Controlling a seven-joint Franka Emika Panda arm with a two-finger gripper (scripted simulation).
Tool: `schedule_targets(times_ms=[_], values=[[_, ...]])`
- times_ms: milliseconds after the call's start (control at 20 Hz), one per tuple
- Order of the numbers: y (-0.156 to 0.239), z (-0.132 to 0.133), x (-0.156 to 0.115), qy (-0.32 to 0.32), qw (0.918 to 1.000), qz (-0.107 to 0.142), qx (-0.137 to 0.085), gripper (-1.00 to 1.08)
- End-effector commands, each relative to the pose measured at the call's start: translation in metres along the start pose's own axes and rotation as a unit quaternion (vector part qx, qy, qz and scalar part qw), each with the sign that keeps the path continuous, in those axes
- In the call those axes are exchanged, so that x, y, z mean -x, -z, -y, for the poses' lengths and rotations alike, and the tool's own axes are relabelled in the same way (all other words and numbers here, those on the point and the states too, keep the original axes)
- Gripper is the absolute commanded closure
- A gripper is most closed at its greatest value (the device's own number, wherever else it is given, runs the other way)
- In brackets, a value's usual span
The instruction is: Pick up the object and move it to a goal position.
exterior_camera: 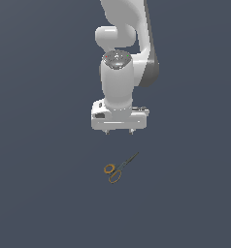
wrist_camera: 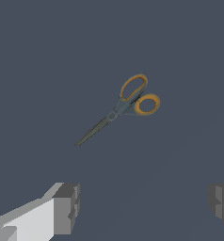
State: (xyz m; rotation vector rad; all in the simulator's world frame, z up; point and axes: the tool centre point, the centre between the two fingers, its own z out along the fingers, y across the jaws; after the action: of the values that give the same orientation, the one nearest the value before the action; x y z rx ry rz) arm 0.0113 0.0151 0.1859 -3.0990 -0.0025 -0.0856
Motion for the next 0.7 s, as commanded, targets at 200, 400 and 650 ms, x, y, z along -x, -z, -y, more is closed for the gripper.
schedule_targets(times_ms=[200, 400, 650], values=[[-0.0030, -0.0009, 0.0033, 0.006, 0.9999, 0.006, 0.005, -0.92], [-0.0078, -0.0025, 0.0089, 0.016, 0.9996, 0.017, 0.013, -0.92], [-0.0081, -0.0025, 0.0085, 0.014, 0.9997, 0.017, 0.013, -0.92]])
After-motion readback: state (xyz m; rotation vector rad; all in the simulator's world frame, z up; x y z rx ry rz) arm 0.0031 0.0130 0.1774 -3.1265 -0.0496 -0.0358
